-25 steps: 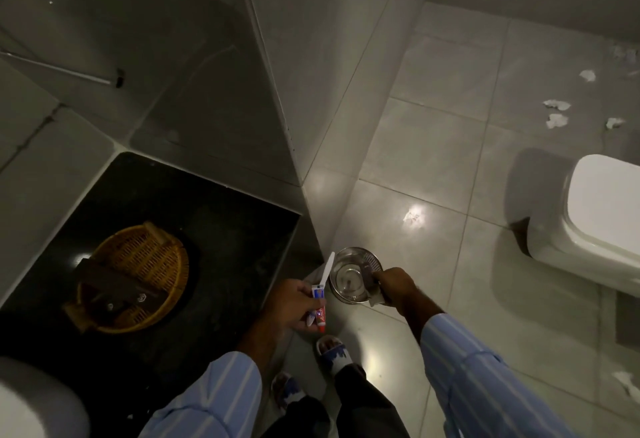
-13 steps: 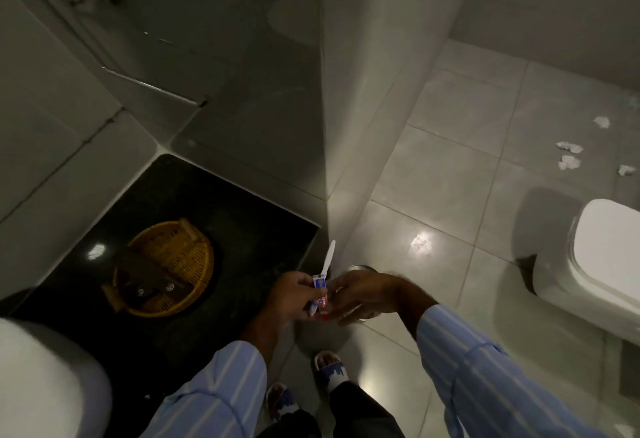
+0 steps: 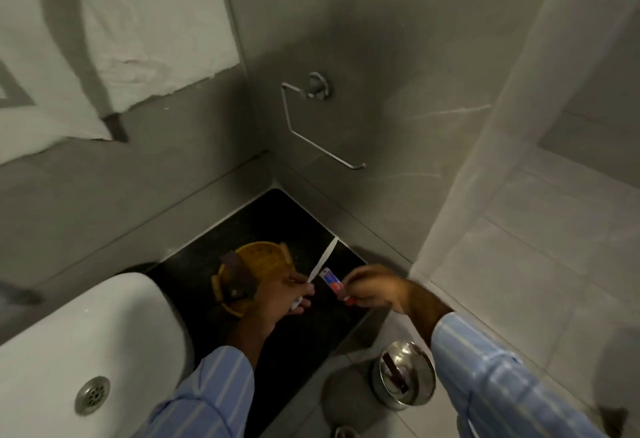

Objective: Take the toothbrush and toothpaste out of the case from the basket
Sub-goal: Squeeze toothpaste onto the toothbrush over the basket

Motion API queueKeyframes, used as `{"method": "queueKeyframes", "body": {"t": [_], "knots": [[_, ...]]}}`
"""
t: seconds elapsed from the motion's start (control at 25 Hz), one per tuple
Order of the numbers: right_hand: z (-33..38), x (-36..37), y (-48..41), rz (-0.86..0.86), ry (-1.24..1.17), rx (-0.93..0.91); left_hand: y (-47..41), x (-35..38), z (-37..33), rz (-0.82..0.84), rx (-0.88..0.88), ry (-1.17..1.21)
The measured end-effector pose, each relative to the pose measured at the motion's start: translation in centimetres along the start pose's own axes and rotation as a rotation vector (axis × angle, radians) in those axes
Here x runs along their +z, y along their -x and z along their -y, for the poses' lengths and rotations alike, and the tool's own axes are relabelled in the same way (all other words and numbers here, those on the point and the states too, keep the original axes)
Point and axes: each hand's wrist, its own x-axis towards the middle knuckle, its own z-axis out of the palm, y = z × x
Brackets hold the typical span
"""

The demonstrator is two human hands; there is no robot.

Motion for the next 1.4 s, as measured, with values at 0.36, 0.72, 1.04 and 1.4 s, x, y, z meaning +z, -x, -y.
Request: {"method": "queueKeyframes", "body": {"t": [0.36, 0.72, 1.04, 1.4], "knots": [[9.2, 2.7, -6.2, -0.037, 0.251, -0.17, -0.9, -13.6, -2.4, -0.208, 0.167, 0.116], [15.5, 7.0, -15.1, -0.108, 1.004, -0.245, -10.0, -18.7, -5.6, 0.094, 0.07, -0.59], [14.9, 12.1, -24.3, 0.155, 1.26, -0.055, -19.5, -17.7, -4.7, 0.349, -0.065, -0.93], [12.3, 13.6, -27.4, 0.159, 1.336, 0.073, -22.5, -16.9, -3.2, 0.235, 0.013, -0.928]]}}
